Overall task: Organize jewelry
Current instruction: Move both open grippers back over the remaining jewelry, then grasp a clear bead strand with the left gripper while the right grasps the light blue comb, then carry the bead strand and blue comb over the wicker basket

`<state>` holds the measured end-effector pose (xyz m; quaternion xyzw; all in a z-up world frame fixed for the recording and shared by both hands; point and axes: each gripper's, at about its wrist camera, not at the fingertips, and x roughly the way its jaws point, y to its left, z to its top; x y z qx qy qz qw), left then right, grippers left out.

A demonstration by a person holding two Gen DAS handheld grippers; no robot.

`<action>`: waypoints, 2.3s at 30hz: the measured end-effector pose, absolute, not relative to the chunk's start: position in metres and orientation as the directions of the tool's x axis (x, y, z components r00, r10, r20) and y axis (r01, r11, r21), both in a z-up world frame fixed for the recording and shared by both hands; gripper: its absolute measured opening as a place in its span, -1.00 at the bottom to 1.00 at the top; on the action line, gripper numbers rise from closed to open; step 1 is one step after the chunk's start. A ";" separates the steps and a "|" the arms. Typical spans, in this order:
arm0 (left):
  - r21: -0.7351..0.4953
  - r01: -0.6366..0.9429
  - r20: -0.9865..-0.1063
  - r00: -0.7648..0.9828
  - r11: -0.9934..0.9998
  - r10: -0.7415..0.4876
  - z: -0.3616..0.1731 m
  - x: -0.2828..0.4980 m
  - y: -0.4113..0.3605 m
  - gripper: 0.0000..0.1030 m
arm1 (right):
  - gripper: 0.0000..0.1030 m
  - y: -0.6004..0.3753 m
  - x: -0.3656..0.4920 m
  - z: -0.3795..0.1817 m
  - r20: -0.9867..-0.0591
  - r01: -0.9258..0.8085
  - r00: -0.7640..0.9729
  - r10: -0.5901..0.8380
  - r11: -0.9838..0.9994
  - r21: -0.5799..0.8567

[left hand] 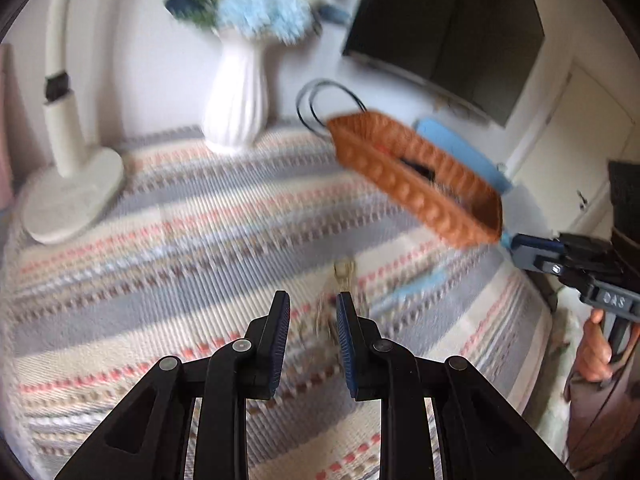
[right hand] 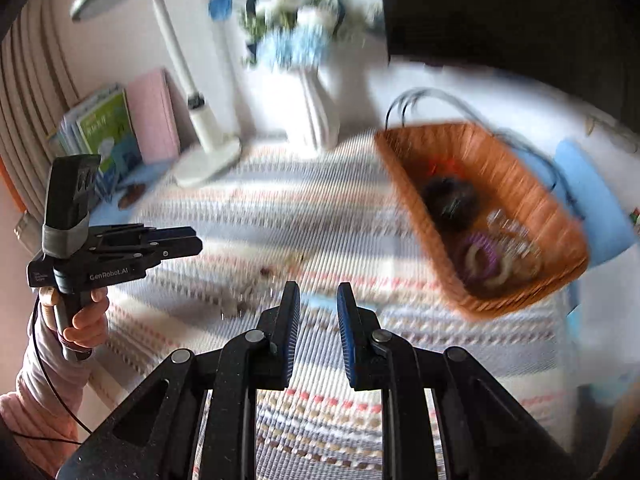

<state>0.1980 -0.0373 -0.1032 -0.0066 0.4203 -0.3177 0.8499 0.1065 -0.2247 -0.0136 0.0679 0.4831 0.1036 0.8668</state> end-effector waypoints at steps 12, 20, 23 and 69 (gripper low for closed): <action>-0.091 0.706 -0.779 0.389 0.702 -0.492 -0.122 0.176 -0.097 -0.52 | -0.26 -0.243 0.105 -0.069 -0.867 -0.044 0.436 0.242 0.968 0.248; -0.123 0.722 -0.815 0.318 0.680 -0.485 -0.141 0.187 -0.112 -0.53 | -0.26 -0.244 0.119 -0.089 -0.898 -0.121 0.400 0.185 0.982 0.148; -0.105 0.727 -0.821 0.321 0.678 -0.471 -0.143 0.186 -0.116 -0.52 | -0.25 -0.239 0.129 -0.095 -0.896 -0.173 0.408 0.176 0.978 0.113; -0.270 0.685 -0.627 0.408 0.677 -0.663 -0.036 0.189 -0.086 -0.84 | -0.74 -0.294 0.037 -0.010 -0.803 -0.092 0.593 0.060 0.996 0.006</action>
